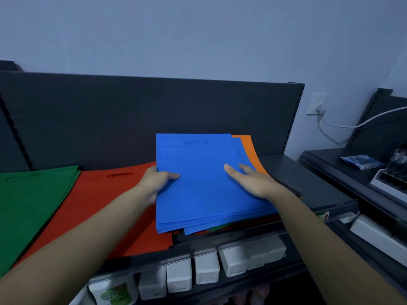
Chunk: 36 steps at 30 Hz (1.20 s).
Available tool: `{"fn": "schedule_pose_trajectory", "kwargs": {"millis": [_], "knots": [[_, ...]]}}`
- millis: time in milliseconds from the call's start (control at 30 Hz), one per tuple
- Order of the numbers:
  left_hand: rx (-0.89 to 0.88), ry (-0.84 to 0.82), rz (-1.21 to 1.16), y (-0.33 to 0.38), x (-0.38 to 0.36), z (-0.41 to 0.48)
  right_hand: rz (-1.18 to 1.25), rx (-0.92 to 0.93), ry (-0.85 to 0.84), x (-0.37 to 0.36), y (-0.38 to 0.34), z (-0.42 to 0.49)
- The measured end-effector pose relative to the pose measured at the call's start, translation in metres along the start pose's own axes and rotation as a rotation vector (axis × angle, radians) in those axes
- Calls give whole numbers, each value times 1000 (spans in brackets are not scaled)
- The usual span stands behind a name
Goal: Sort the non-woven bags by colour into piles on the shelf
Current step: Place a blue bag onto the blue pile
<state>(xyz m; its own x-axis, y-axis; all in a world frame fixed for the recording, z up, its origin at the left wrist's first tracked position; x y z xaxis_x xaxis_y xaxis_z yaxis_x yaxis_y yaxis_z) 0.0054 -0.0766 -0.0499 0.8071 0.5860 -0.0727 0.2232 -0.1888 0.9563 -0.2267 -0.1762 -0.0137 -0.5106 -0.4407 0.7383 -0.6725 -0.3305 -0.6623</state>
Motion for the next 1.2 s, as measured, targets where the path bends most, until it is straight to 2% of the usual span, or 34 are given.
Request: {"fn": "schedule_pose_trajectory", "kwargs": {"millis": [67,200,367,433,533,667,800,933,1200], "knots": [[-27,30,-24,1,3,3,96,-8,61,8,4,4],[-84,61,-27,5,14,3,85,-22,204,17,4,5],[-66,21,-66,13,24,-2,416,-138,275,17,2,17],[-36,-25,-39,14,28,-3,534,-145,240,17,-1,19],[-50,-102,26,13,33,-2,590,-83,106,11,-9,16],[-109,-100,-1,14,44,-3,663,-2,-24,-2,-22,16],[-144,-21,-67,15,66,-10,696,68,-61,-22,-50,20],[-176,73,-113,19,106,-17,690,166,-27,-48,-91,20],[-238,197,-119,29,243,-54,792,231,-105,-126,-182,8]]}}
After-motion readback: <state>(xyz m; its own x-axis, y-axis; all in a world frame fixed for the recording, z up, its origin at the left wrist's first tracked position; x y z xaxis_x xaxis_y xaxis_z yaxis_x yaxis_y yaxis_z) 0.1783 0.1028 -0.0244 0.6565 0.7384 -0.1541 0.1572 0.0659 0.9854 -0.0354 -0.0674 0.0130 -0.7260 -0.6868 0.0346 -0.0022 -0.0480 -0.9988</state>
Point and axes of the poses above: each hand's wrist, its own z-axis towards the middle knuckle, its own x-axis out of the back of the hand, y = z × x, the point moved 1 cm from there along z, towards the middle knuckle, and after that the axes turned 6 degrees about x, right-handed, at the moved point
